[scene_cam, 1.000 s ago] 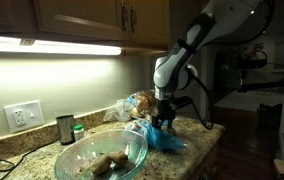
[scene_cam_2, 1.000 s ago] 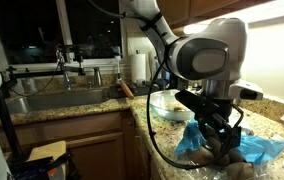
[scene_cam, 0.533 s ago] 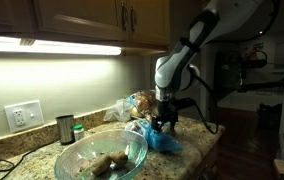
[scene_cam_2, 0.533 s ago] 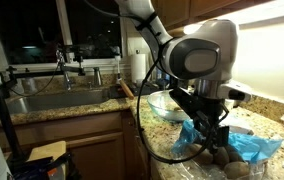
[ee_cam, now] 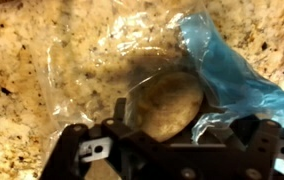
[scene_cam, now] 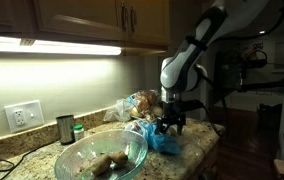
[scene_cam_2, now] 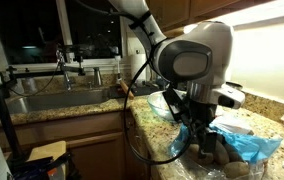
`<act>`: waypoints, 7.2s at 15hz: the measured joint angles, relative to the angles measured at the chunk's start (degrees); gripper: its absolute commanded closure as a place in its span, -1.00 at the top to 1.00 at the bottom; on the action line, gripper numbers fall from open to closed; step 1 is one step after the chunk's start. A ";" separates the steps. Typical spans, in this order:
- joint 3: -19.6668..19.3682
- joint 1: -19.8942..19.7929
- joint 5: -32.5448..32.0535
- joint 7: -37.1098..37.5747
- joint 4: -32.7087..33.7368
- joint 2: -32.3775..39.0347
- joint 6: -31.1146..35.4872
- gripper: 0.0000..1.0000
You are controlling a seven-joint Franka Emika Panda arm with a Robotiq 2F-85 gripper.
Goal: Remove three potatoes from the plastic bag and place them in the glass bowl on the left
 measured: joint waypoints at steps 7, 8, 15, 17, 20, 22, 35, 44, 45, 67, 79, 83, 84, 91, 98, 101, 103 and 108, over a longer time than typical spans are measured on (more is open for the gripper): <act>-1.59 -0.86 1.67 0.03 -1.28 -0.02 0.44 1.00; -1.73 -0.93 1.73 0.03 -1.28 -0.02 0.51 1.00; -2.09 -0.97 1.99 0.00 -1.28 0.62 2.18 1.00; -1.85 -0.95 2.28 0.00 -1.28 0.80 3.07 1.00; -1.38 -0.93 3.66 0.00 -1.09 0.95 3.77 1.00; -1.12 -0.93 4.81 0.00 -0.90 1.00 3.92 1.00; -0.95 -1.02 6.01 0.00 1.24 5.33 7.44 0.43; -0.54 -0.97 6.01 0.00 1.70 6.30 7.42 -0.28; -0.51 -0.96 6.01 0.00 1.72 6.30 7.43 -0.28; -0.15 0.33 2.92 -0.16 1.13 -1.00 3.88 -0.28; 0.59 2.73 -4.55 0.13 1.05 -7.95 -0.58 -0.28; 1.91 3.74 -4.69 -0.30 1.42 -9.46 -1.78 -0.28; 2.28 3.90 -4.69 -0.44 1.66 -9.65 -1.93 -0.28; 4.58 5.22 -4.35 -2.59 3.93 -9.70 -2.29 -0.28; 7.15 6.81 -2.61 -6.70 5.74 -6.68 -2.32 -0.28; 8.33 6.97 -2.31 -8.06 7.55 -4.16 -2.31 -0.28; 8.87 7.09 -2.31 -8.79 9.26 -2.15 -2.30 -0.28; 9.60 7.60 -2.32 -9.67 14.83 3.58 -2.31 -0.28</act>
